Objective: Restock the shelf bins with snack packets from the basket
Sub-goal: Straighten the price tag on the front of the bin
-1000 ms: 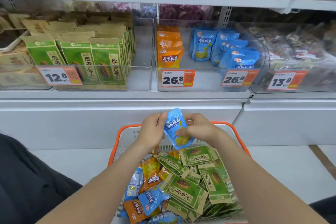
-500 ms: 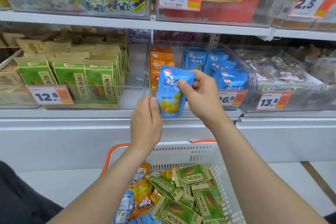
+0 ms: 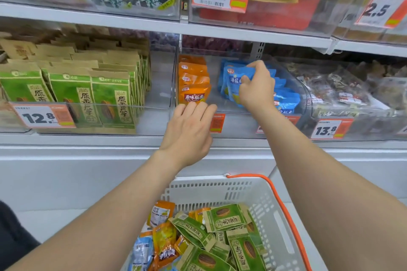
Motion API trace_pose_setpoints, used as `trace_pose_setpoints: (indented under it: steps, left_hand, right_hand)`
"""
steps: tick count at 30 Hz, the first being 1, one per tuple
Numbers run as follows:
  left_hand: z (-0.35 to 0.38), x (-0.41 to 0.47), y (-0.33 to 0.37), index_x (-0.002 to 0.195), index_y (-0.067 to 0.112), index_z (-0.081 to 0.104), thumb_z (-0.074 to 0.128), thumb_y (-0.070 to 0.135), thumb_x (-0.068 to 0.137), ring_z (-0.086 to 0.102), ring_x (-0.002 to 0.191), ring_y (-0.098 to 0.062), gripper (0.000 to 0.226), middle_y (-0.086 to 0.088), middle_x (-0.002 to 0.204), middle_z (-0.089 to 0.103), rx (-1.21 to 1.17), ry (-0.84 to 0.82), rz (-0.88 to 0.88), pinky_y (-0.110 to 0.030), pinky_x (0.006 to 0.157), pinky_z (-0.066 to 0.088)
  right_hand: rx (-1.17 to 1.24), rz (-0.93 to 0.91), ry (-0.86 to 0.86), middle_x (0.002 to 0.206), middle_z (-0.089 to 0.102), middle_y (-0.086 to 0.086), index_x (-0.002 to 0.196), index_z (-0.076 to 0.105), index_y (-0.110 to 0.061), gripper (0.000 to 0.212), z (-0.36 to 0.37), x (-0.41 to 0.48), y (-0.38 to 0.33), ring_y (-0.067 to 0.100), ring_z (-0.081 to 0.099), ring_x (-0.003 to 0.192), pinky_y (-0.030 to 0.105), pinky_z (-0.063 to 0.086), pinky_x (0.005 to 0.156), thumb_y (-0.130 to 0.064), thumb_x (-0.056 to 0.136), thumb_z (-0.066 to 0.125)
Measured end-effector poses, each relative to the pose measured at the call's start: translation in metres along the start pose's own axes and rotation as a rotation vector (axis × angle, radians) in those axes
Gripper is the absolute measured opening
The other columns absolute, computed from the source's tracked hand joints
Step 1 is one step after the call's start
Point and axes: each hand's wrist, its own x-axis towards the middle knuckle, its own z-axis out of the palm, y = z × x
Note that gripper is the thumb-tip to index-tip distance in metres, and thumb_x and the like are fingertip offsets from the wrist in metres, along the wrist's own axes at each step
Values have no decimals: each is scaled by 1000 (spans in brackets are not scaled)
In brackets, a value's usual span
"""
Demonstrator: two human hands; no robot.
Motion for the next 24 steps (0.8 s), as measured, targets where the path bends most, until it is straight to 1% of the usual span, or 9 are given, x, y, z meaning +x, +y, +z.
trace_pose_setpoints:
  steps: [1,3,6,10,12,15,18,21,24]
  left_hand:
    - [2,-1,0,135,15,53,51,32,86,51,103,-29,52,-4,117,57,14,18,2,-42,92,38]
    - [3,0,3,127,16,56,51,33,84,49,99,-28,46,-3,110,55,15,56,-15,-41,88,38]
    - [6,2,8,115,17,57,52,34,82,48,95,-28,37,-3,104,53,-5,100,-49,-42,84,38]
    - [10,4,11,108,17,58,55,36,80,47,91,-29,34,-3,99,52,-10,142,-78,-43,83,37]
    - [11,5,12,107,16,58,57,38,80,46,90,-29,34,-3,97,51,-7,147,-91,-43,83,36]
    - [13,5,12,107,17,58,57,40,81,46,90,-28,35,-3,97,51,-8,158,-101,-43,84,35]
    - [13,5,13,107,17,58,57,41,82,47,91,-28,35,-3,97,51,-15,163,-105,-43,85,36]
    - [13,5,13,107,17,58,56,42,82,47,91,-27,36,-3,98,51,-18,168,-106,-42,86,36]
    - [14,5,13,107,16,58,57,42,81,46,91,-27,37,-3,97,51,-17,182,-108,-42,86,35]
  right_hand:
    - [-31,7,-40,119,61,17,128,56,-12,27,4,8,2,34,51,112,34,35,78,-8,101,51]
    - [-96,18,-93,126,61,20,131,56,-11,32,11,22,6,39,56,115,40,47,87,-8,100,52]
    - [-192,49,-145,130,58,24,135,54,-9,35,21,38,12,41,58,115,44,51,92,-7,100,53]
    - [-464,-71,-220,132,56,26,136,50,-3,42,32,55,18,39,55,121,38,47,89,-1,95,58]
    - [-630,-151,-225,130,56,26,132,49,2,45,35,57,14,40,56,120,41,48,90,4,89,63]
    - [-844,-320,-118,120,61,23,128,51,-2,53,38,54,12,42,55,118,45,47,90,1,79,71]
    - [-1003,-452,-42,104,67,17,124,56,-7,53,43,53,17,41,54,113,47,39,101,0,73,69]
    - [-972,-386,-140,113,66,19,134,51,-8,61,42,58,15,42,52,119,51,32,108,2,76,67]
    - [-933,-273,-237,121,63,16,141,46,-16,76,38,68,9,40,50,125,55,26,113,3,72,72]
